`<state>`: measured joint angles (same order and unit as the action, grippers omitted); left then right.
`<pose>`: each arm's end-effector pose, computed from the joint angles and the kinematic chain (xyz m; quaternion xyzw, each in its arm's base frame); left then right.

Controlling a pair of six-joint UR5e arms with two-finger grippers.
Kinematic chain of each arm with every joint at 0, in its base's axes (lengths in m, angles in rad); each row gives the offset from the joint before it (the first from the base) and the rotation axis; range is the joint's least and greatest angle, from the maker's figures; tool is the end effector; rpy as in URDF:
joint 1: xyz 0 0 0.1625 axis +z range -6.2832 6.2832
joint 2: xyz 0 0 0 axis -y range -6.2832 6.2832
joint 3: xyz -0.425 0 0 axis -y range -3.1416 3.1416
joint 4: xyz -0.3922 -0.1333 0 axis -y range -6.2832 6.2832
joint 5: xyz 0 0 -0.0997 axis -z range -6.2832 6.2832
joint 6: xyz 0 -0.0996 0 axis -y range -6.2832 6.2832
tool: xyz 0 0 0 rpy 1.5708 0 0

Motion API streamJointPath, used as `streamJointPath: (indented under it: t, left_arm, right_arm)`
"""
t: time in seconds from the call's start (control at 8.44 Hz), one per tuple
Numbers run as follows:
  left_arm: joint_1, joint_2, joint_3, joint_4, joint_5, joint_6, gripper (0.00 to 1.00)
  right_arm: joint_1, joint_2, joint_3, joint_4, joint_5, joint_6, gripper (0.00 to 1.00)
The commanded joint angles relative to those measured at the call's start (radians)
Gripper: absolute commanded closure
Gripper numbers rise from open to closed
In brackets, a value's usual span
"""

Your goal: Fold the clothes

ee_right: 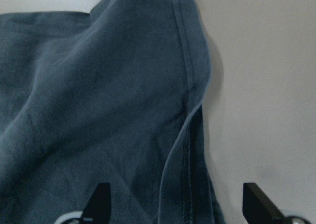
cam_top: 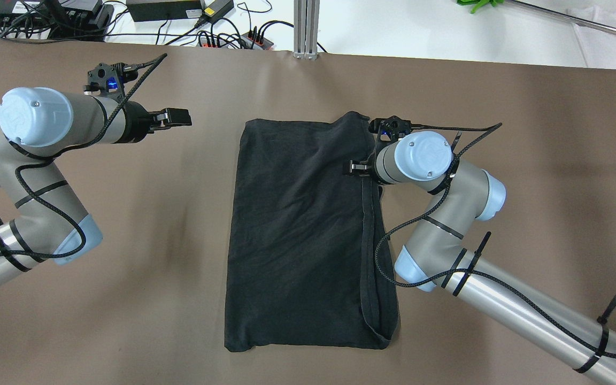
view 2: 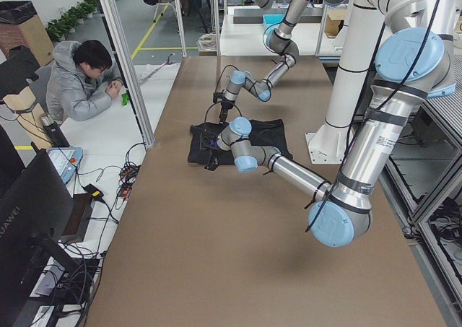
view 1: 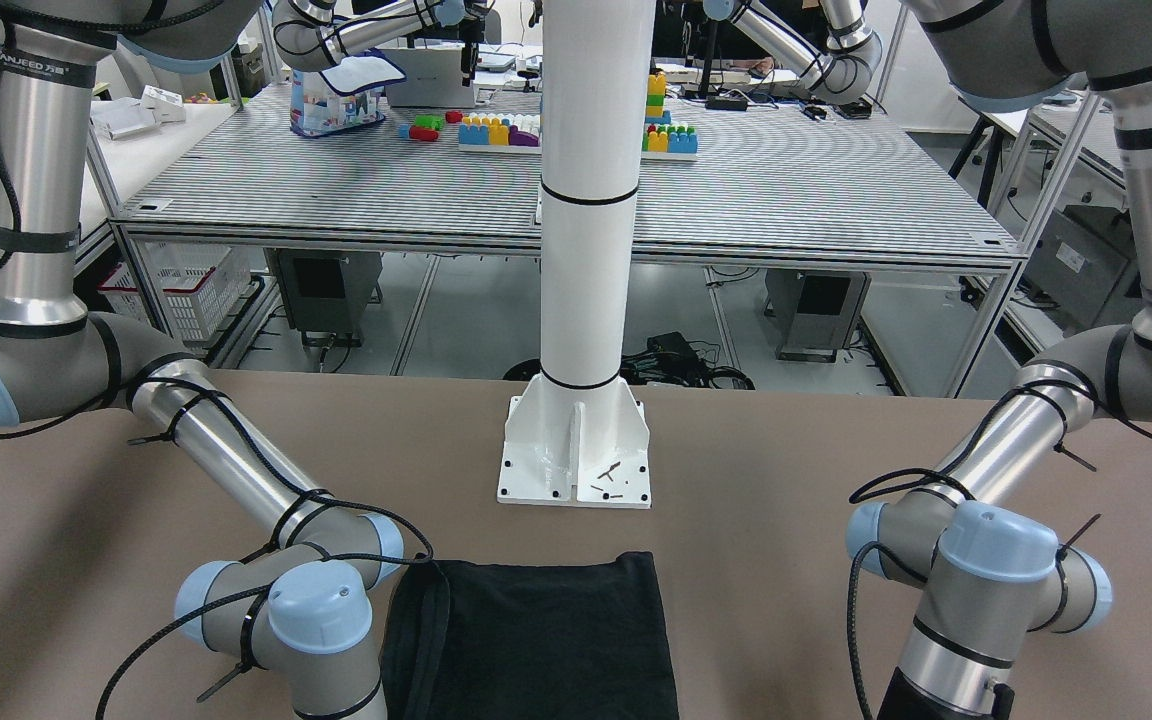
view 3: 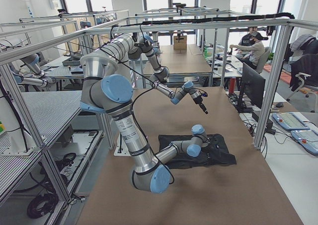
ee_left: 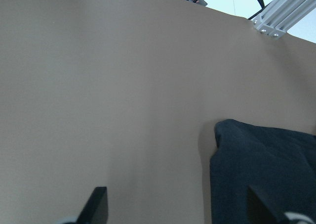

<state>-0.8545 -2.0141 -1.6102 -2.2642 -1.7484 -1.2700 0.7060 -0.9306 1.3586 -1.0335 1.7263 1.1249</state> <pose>0.3451 -0.5726 0.3100 0.2399 0.5032 -0.1792 0.8106 -0.4930 -0.5752 0.3146 0.1943 -0.4255 0.0788 0.8803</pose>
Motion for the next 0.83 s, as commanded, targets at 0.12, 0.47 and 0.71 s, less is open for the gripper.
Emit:
streamJointPath:
  t: [0.12,0.47,0.71]
  left_arm:
    - [0.002,-0.005,0.006,0.003,0.000,0.001,0.00]
    - [0.003,-0.008,0.007,0.005,0.001,-0.002,0.00]
    - [0.003,-0.009,0.007,0.003,0.001,-0.005,0.00]
  right_arm:
    - [-0.031,-0.031,0.011,-0.005,-0.017,-0.011,0.06]
    - [-0.011,-0.072,0.016,-0.003,-0.016,-0.098,0.06]
    - [0.039,-0.112,0.017,0.001,-0.014,-0.177,0.06]
